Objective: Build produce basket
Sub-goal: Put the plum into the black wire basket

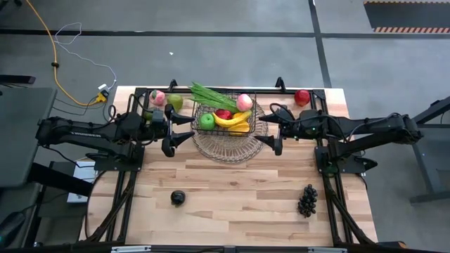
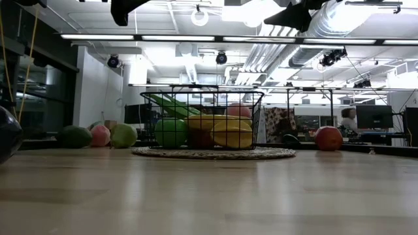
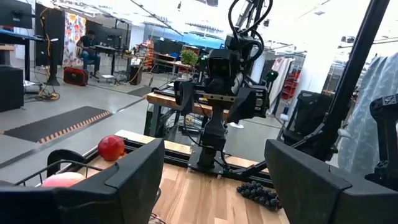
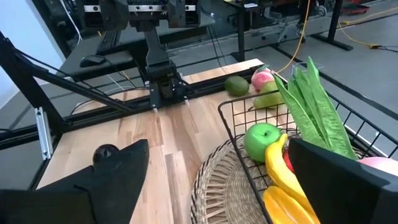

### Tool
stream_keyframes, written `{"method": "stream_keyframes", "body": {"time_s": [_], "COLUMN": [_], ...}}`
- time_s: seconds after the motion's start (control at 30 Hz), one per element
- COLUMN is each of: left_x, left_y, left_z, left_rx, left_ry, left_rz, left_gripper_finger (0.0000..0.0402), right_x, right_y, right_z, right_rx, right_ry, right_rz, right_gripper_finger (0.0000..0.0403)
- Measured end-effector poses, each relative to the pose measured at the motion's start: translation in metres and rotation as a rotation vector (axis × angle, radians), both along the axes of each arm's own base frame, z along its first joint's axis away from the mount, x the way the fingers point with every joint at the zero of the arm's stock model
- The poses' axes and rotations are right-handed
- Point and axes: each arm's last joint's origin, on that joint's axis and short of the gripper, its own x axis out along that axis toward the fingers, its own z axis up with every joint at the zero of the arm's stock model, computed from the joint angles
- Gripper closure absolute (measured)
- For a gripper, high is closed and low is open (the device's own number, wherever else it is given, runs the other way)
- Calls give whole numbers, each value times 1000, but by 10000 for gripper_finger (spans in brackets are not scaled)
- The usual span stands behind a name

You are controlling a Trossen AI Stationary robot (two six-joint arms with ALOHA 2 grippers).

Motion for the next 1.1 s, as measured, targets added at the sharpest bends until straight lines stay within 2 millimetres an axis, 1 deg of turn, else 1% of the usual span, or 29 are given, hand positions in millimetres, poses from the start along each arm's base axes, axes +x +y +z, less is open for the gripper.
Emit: {"method": "stream_keyframes", "body": {"time_s": [0.17,0.3,0.4,0.6,0.63,0.67,0.77,0.9,0.97,1.1], "left_x": [0,0,0,0,0,0,0,0,0,0], "left_y": [0,0,0,0,0,0,0,0,1,1], "left_z": [0,0,0,0,0,0,0,0,0,1], "left_rx": [0,17,26,26,26,25,25,25,23,-28], "left_ry": [0,5,7,7,7,7,7,7,6,-19], "left_rz": [-1,0,1,1,1,1,1,3,21,40], "left_gripper_finger": [135,135,135,135,135,135,135,135,135,135], "right_x": [0,0,0,0,0,0,0,0,0,0], "right_y": [0,-1,-1,-1,-1,-1,0,0,0,0], "right_z": [0,0,0,0,0,0,0,0,0,0], "right_rx": [-28,-48,-53,-56,-58,-64,-52,-51,-45,-27], "right_ry": [5,9,10,11,12,13,11,11,9,6], "right_rz": [3,-10,-13,-12,-10,-6,-4,1,4,-1], "right_gripper_finger": [77,137,201,363,382,391,383,399,397,401]}}
